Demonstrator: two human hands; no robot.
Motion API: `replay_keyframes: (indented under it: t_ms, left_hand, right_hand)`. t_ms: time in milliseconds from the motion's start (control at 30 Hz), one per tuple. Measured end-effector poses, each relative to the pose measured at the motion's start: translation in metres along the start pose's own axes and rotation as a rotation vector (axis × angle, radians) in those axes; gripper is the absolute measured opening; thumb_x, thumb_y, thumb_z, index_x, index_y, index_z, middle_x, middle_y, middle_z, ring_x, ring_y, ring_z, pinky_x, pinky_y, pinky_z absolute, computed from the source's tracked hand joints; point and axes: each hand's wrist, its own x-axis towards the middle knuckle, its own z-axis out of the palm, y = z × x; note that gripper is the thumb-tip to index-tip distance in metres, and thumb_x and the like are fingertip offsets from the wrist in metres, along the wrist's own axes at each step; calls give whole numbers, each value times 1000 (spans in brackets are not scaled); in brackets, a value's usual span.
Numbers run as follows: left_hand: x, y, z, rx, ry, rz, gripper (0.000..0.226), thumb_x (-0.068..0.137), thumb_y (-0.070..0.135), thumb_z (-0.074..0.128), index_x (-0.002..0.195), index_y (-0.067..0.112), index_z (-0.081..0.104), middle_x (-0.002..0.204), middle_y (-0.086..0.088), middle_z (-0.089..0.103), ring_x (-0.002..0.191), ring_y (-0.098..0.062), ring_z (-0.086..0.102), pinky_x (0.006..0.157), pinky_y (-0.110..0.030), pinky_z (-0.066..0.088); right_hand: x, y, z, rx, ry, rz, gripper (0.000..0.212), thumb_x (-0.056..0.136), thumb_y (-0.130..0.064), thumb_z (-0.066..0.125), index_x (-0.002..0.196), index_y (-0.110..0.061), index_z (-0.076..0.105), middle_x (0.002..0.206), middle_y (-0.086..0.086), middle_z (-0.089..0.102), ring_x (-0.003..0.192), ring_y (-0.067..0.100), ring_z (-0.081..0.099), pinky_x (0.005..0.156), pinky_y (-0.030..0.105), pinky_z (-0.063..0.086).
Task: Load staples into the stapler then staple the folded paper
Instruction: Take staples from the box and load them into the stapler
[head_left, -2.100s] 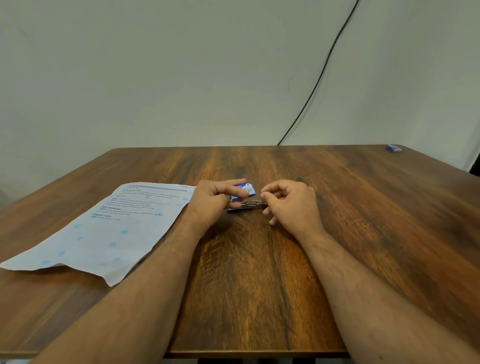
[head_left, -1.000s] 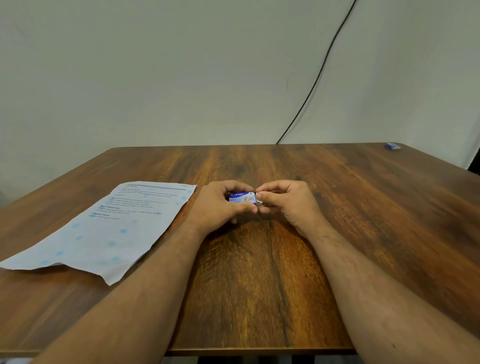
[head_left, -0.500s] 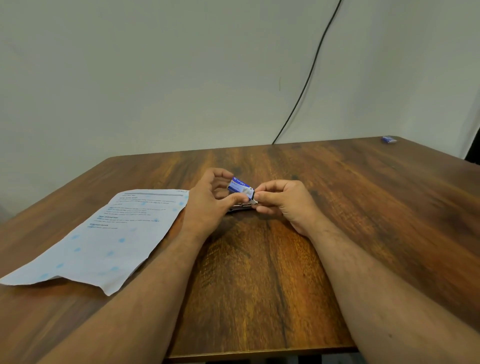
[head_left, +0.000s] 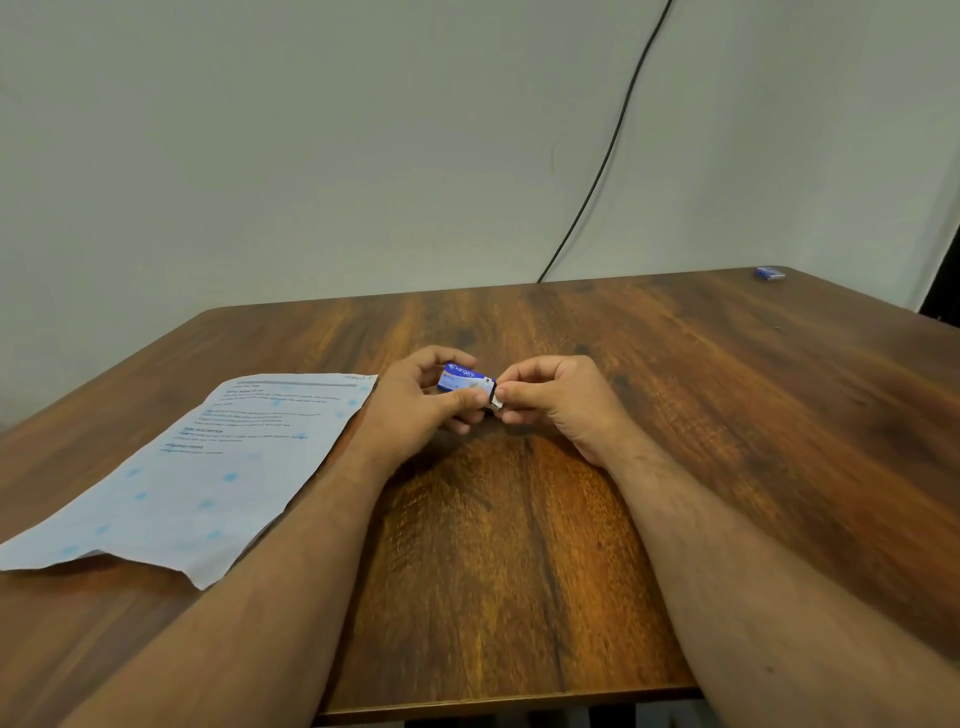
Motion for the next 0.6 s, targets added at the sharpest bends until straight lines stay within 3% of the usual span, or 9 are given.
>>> replay_keyframes:
  t_ms: [167,433,600]
  left_hand:
    - [2,1,-4,-109,-9,-75,33,84,3,77,115,7,68,93,-13,78,74,-17,75,62,-21,59]
    - [5,-3,-6,-138,-12,-71,26,85,7,76,110,10,69,92,-12,79,73,-19,75,63,-23,60]
    - [6,-3,-6,-130,-21,-83,25,87,10,74,111,11,68,91,-13,79,73,-20,75,63,-23,61]
  right_hand:
    - [-3,-5,0,34,-8,18,7,85,3,74,90,0,75,87,15,74,75,23,71,61,23,61]
    - [-1,-5,-1,104,-2,40,7,85,5,73,90,1,74,94,22,72,69,20,70,60,22,61]
    - [-5,-6,0,27,9,-18,7,86,-1,74,93,-1,76,94,15,74,76,23,72,58,24,59]
